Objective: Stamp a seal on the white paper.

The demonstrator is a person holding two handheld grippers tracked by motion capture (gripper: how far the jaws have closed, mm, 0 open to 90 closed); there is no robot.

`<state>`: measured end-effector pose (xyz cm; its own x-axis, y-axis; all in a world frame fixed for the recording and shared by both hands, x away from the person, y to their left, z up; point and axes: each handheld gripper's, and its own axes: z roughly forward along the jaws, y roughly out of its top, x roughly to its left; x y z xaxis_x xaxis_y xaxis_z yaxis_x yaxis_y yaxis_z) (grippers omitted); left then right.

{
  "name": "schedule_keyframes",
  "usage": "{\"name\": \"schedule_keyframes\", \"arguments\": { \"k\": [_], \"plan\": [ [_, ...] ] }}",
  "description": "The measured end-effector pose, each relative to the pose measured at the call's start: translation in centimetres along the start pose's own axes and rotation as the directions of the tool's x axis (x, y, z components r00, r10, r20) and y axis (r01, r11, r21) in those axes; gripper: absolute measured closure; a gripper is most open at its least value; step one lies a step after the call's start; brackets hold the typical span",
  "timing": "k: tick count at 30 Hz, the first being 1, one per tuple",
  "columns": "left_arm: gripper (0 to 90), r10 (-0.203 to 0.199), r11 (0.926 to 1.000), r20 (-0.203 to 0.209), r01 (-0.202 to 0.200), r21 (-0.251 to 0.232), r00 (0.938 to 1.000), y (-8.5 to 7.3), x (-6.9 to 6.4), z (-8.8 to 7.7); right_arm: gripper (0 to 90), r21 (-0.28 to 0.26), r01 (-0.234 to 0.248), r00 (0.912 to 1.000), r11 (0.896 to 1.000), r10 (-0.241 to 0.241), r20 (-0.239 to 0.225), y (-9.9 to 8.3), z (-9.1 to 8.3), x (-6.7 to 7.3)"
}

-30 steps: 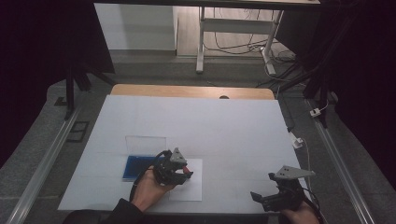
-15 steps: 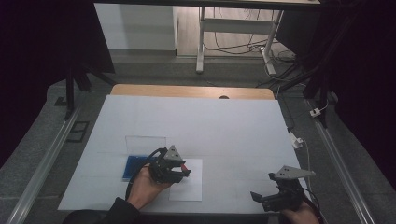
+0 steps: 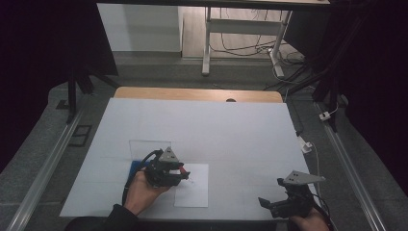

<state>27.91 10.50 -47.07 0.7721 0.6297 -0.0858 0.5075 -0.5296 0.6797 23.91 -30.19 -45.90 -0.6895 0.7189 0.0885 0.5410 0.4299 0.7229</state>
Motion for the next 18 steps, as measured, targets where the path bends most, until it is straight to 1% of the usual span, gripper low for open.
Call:
{"name": "schedule_keyframes", "arguments": {
  "k": [18],
  "plan": [
    [58.1,-0.043,0.9991,-0.036,0.043,-0.004,0.9984,-1.2,1.4,-2.4,0.4,-0.002,-0.003,1.0000,1.000,0.003,-0.003,0.0,0.0,0.0]
  ]
}}
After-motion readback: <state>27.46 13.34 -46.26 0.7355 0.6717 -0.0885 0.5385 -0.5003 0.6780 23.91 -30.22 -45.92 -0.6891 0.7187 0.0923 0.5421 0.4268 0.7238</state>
